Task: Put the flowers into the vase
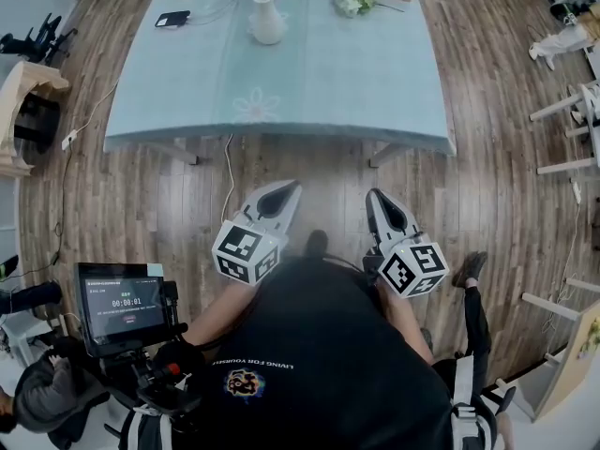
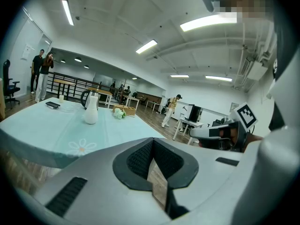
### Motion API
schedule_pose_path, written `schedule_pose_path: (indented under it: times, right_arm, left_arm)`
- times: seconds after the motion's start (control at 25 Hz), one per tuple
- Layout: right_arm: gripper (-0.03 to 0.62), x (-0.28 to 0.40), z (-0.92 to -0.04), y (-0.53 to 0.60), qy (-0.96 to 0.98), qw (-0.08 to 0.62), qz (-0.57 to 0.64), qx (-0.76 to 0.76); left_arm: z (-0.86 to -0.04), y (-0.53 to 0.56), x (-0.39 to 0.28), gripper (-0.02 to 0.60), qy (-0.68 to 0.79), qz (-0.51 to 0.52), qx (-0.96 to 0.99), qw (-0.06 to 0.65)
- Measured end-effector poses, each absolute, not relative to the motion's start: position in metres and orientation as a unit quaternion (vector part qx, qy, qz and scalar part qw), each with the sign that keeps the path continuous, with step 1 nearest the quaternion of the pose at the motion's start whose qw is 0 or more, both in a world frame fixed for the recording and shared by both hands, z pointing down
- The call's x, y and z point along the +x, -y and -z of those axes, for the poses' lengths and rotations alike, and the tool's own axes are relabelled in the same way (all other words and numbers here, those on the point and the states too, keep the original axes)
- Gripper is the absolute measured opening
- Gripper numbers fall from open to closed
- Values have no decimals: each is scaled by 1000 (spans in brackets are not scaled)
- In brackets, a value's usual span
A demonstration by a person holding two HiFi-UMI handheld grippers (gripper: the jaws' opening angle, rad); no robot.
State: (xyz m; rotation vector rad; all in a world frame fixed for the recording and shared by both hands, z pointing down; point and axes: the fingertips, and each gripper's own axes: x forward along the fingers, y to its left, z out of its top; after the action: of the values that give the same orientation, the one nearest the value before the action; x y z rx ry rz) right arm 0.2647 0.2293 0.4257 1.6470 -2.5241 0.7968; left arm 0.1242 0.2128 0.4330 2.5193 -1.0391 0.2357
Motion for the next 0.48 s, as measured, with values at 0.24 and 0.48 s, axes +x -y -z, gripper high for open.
schedule_pose_path:
  times: [0.24, 0.48]
  right_arm:
    - [18, 247, -432, -169, 803, 21, -268, 532]
    - [18, 246, -428, -161, 803, 24, -263, 534]
  left_arm:
    - [-439, -152, 103, 8, 370, -93, 899, 214]
    - [-437, -142, 101, 8, 369, -90, 900, 212]
